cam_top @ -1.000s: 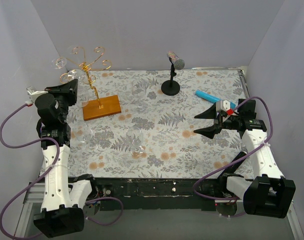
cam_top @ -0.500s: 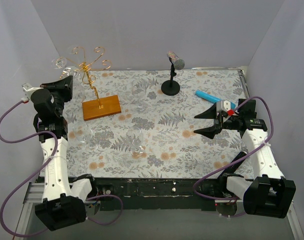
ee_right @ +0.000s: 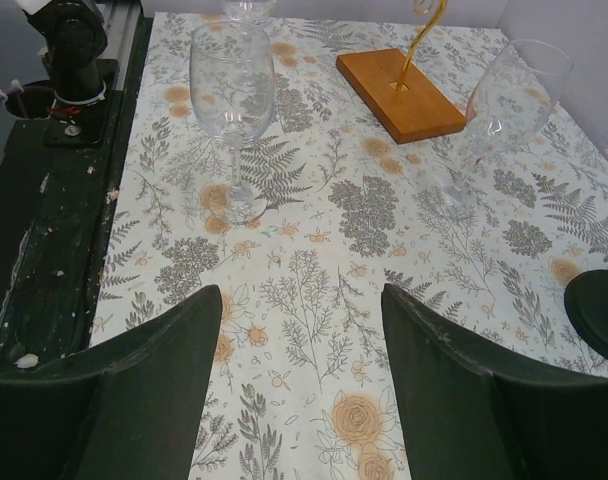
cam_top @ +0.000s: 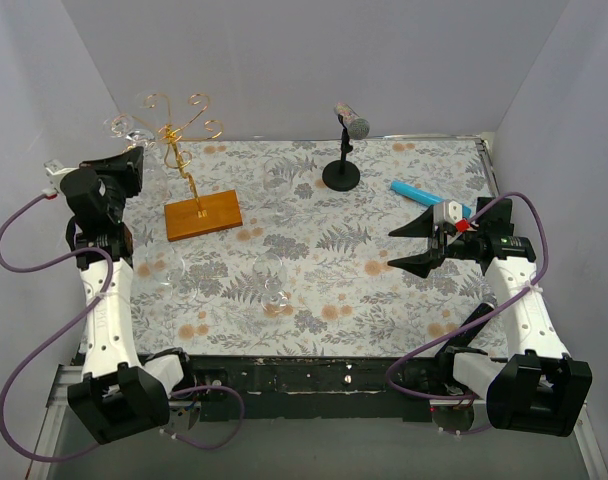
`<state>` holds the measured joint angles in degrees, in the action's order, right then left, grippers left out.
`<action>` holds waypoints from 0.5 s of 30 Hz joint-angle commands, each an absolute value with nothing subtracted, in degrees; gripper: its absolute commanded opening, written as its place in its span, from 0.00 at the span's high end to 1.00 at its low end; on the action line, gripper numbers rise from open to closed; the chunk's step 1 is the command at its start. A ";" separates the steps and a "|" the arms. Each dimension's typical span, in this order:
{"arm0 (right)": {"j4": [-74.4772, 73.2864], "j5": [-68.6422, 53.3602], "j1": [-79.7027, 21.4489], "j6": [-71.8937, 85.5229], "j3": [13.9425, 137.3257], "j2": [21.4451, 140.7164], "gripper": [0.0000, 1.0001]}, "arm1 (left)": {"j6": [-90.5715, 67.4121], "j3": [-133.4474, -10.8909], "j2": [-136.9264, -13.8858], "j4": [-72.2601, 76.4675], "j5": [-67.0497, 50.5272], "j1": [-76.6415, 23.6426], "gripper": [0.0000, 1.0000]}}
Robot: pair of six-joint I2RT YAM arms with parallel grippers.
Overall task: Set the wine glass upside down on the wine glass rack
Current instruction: Turn the wine glass upside down at the wine rack.
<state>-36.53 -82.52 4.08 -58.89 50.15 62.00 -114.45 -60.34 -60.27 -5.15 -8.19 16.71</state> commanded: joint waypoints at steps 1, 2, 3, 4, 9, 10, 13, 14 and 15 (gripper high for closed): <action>-37.79 -84.02 4.31 -60.38 52.47 62.05 0.27 | -130.78 -64.34 -60.20 -0.35 -7.65 18.10 1.00; -37.88 -84.02 4.31 -60.38 52.47 62.05 0.27 | -130.87 -64.60 -60.38 -0.35 -7.65 18.28 1.00; -37.88 -84.02 4.31 -60.38 52.47 62.14 0.27 | -130.87 -64.51 -60.55 -0.35 -7.73 18.54 1.00; -37.97 -84.02 4.22 -60.38 52.47 62.05 0.27 | -130.87 -64.42 -60.64 -0.35 -7.65 18.63 1.00; -37.97 -83.94 4.31 -60.56 52.47 62.23 0.27 | -131.40 -63.90 -60.91 -0.35 -8.00 19.69 1.00; -37.97 -83.85 4.22 -60.56 52.38 62.14 0.27 | -131.57 -63.72 -60.73 -0.35 -8.09 19.69 1.00; -38.05 -83.76 4.31 -60.56 52.38 62.14 0.27 | -131.75 -63.20 -60.12 1.49 -8.00 19.95 1.00; -38.06 -83.67 4.31 -60.73 52.47 62.14 0.27 | -131.92 -63.19 -59.86 1.49 -8.00 19.95 1.00; -38.06 -83.58 4.22 -60.73 52.47 62.23 0.27 | -131.92 -63.02 -59.68 1.41 -8.09 20.21 1.00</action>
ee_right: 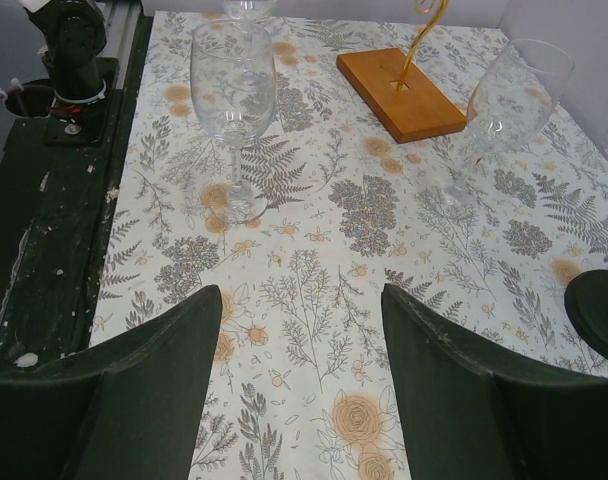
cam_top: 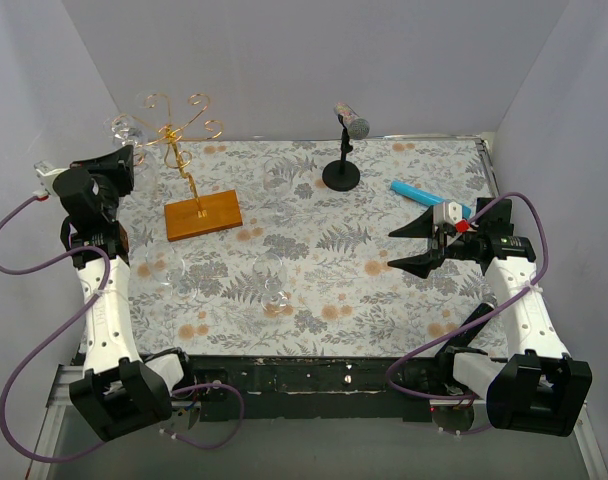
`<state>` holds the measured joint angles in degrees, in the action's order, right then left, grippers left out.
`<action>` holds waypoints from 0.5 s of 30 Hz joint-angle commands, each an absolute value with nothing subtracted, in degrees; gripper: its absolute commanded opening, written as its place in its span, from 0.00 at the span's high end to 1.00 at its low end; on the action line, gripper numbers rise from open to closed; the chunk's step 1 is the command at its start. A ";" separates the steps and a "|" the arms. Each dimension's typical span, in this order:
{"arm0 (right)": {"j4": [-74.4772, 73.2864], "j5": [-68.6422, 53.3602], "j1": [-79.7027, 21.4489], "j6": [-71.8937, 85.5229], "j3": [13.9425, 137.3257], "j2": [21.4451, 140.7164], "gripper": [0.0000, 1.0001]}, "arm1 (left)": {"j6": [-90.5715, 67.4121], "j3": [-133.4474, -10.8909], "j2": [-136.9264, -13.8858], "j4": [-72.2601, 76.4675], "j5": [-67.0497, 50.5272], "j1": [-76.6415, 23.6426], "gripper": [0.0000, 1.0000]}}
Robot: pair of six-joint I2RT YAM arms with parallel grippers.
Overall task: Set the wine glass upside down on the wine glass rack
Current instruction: Turn the wine glass upside down at the wine rack.
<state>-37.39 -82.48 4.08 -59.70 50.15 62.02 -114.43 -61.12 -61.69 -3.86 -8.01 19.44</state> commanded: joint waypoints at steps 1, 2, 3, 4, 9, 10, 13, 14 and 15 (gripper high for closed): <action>-38.06 -83.58 4.22 -60.73 52.47 62.14 0.27 | -132.01 -62.93 -59.50 1.49 -8.17 20.13 1.00; -38.06 -83.58 4.22 -60.73 52.47 62.05 0.27 | -132.27 -62.84 -59.33 1.41 -8.43 20.13 1.00; -38.06 -83.50 4.31 -60.82 52.47 62.14 0.27 | -132.45 -62.49 -58.89 1.58 -8.35 20.30 1.00; -38.06 -83.50 4.31 -60.82 52.47 62.14 0.27 | -132.54 -62.32 -58.63 1.58 -8.35 20.22 1.00; -38.06 -83.41 4.22 -60.91 52.47 62.14 0.27 | -132.98 -60.74 -57.22 1.23 -8.09 20.39 1.00; -38.06 -83.41 4.31 -60.91 52.47 62.14 0.27 | -133.33 -60.47 -57.22 1.49 -8.35 20.30 1.00; -38.06 -83.41 4.31 -60.91 52.47 62.14 0.27 | -134.21 -59.77 -56.69 1.76 -8.53 20.48 1.00; -38.06 -83.50 4.22 -60.91 52.38 62.14 0.27 | -134.30 -59.77 -56.69 1.67 -8.61 20.48 1.00; -38.06 -83.41 4.22 -60.91 52.47 62.14 0.27 | -134.38 -59.59 -56.52 1.58 -8.53 20.48 1.00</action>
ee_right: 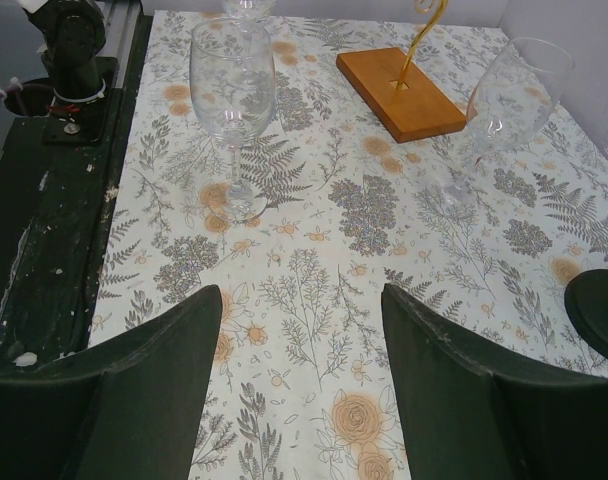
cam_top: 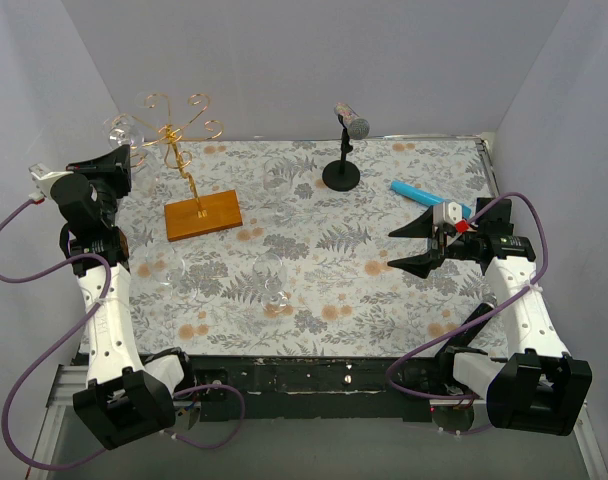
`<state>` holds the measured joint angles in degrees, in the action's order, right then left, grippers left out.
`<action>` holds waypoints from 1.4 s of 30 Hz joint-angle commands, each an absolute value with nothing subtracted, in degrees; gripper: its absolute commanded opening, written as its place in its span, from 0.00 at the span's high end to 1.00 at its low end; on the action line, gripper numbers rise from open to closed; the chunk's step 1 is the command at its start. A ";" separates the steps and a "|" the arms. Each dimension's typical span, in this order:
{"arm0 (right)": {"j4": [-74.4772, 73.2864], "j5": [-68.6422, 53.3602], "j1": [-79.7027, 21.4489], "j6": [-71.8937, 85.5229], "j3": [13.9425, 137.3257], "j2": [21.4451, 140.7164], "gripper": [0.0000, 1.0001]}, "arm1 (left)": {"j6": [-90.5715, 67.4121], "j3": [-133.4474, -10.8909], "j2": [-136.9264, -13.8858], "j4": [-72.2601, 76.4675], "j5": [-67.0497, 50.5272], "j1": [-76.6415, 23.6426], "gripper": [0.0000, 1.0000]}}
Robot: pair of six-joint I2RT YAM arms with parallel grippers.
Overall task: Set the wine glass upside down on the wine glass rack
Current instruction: Turn the wine glass upside down at the wine rack.
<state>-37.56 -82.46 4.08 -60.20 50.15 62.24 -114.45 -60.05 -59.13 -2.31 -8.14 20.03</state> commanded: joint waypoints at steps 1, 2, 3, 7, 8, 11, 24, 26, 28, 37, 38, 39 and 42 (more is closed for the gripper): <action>-38.06 -83.41 4.31 -60.91 52.47 62.14 0.27 | -134.56 -59.33 -56.34 1.41 -8.44 20.57 1.00; -38.06 -83.41 4.31 -60.91 52.38 62.23 0.27 | -134.73 -59.15 -56.08 1.32 -8.26 20.57 1.00; -37.97 -83.32 4.31 -61.00 52.47 62.14 0.27 | -135.08 -58.80 -55.81 1.23 -8.17 20.57 1.00; -38.06 -83.32 4.31 -60.91 52.38 62.23 0.27 | -135.70 -57.31 -55.02 1.32 -8.09 20.74 1.00; -38.06 -83.32 4.31 -60.91 52.38 62.14 0.27 | -135.88 -56.96 -54.93 1.49 -8.35 20.74 1.00; -38.06 -83.32 4.31 -60.91 52.38 62.23 0.27 | -136.40 -55.90 -54.32 1.93 -8.79 20.92 1.00; -38.06 -83.14 4.31 -60.91 52.38 62.49 0.27 | -137.90 -52.12 -52.29 4.04 -11.33 20.57 1.00; -38.06 -83.14 4.31 -61.00 52.38 62.49 0.27 | -138.25 -51.59 -52.29 4.48 -11.78 20.48 1.00; -38.06 -83.14 4.22 -60.91 52.38 62.40 0.27 | -138.25 -51.42 -52.29 4.66 -11.87 20.39 1.00; -37.97 -83.06 4.31 -61.00 52.38 62.49 0.27 | -138.60 -49.48 -51.33 5.18 -11.87 20.30 0.88; -37.97 -83.06 4.22 -61.00 52.38 62.58 0.27 | -138.60 -49.31 -51.24 5.36 -11.95 20.22 0.85; -38.06 -83.06 4.31 -60.91 52.38 62.67 0.27 | -138.78 -49.05 -51.24 5.45 -12.04 20.30 0.84; -37.88 -83.06 4.31 -61.00 52.38 62.67 0.27 | -138.78 -48.96 -51.24 5.62 -11.95 20.22 0.80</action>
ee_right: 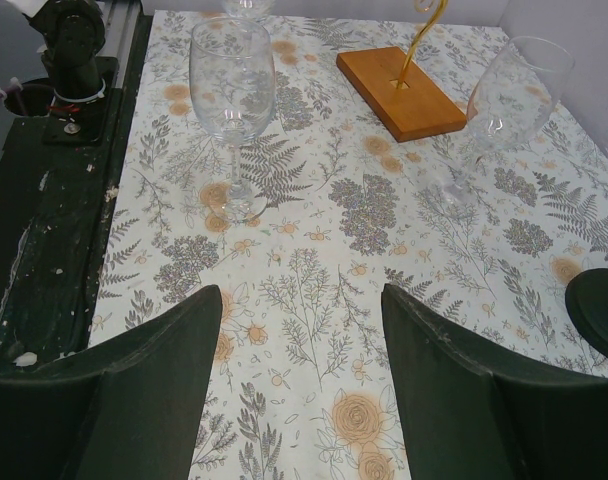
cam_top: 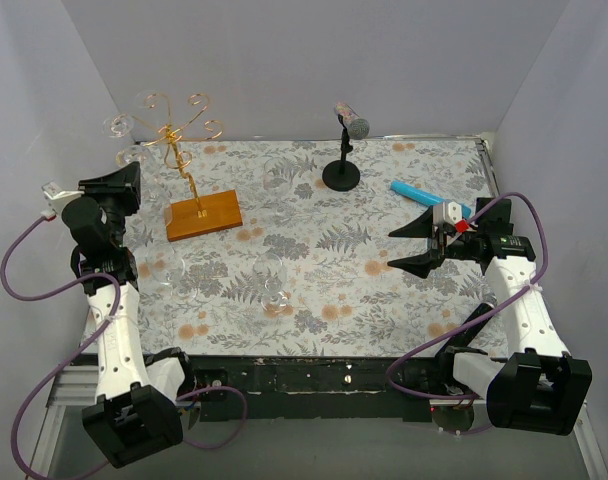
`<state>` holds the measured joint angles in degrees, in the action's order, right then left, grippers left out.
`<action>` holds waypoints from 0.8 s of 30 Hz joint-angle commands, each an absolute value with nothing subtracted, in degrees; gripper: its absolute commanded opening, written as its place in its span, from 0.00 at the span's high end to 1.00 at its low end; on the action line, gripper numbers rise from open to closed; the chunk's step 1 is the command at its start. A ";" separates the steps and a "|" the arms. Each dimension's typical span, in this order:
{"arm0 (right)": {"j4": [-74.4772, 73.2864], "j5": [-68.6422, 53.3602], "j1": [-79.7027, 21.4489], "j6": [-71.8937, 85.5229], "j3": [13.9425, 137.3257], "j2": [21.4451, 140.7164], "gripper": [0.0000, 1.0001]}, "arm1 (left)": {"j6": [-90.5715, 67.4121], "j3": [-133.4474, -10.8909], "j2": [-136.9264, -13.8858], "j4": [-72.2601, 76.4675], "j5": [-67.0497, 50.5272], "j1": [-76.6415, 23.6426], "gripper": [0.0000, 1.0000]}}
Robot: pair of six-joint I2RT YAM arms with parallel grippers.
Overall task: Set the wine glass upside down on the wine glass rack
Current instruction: Turn the wine glass upside down at the wine rack.
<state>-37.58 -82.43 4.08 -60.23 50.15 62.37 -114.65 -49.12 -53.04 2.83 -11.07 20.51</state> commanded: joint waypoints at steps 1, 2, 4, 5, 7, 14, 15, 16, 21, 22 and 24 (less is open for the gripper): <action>-37.88 -83.06 4.22 -60.91 52.38 62.58 0.27 | -138.78 -48.96 -51.24 5.71 -12.04 20.21 0.79; -37.97 -83.06 4.22 -60.91 52.38 62.58 0.27 | -138.78 -48.87 -51.24 5.80 -12.04 20.30 0.79; -37.97 -83.06 4.31 -61.00 52.38 62.67 0.27 | -138.78 -48.52 -51.42 5.89 -12.04 20.30 0.78; -37.88 -83.06 4.31 -61.00 52.38 62.67 0.27 | -138.87 -48.52 -51.33 5.98 -12.04 20.30 0.78; -37.88 -82.97 4.31 -60.91 52.30 62.67 0.27 | -138.87 -48.25 -51.15 5.89 -12.04 20.30 0.78; -37.88 -82.88 4.31 -61.00 52.38 62.93 0.27 | -138.87 -46.50 -50.01 6.06 -12.31 20.04 0.65; -37.97 -82.79 4.31 -61.08 52.30 62.93 0.27 | -138.87 -45.97 -49.75 6.15 -12.39 19.87 0.64; -37.88 -82.79 4.31 -61.08 52.38 63.02 0.27 | -138.87 -45.53 -49.40 6.24 -12.48 19.78 0.62; -37.97 -82.62 4.31 -61.17 52.29 63.02 0.27 | -138.25 -44.04 -48.25 5.89 -12.57 18.81 0.49; -37.97 -82.53 4.31 -61.17 52.29 63.10 0.27 | -137.90 -43.77 -48.16 5.80 -12.74 18.46 0.45; -37.88 -82.53 4.31 -61.08 52.29 63.10 0.27 | -137.37 -43.16 -47.64 5.45 -12.83 17.84 0.39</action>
<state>-37.58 -81.91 4.08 -60.25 50.15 63.02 -114.87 -44.16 -49.71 5.39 -11.90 18.96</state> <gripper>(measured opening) 0.729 0.552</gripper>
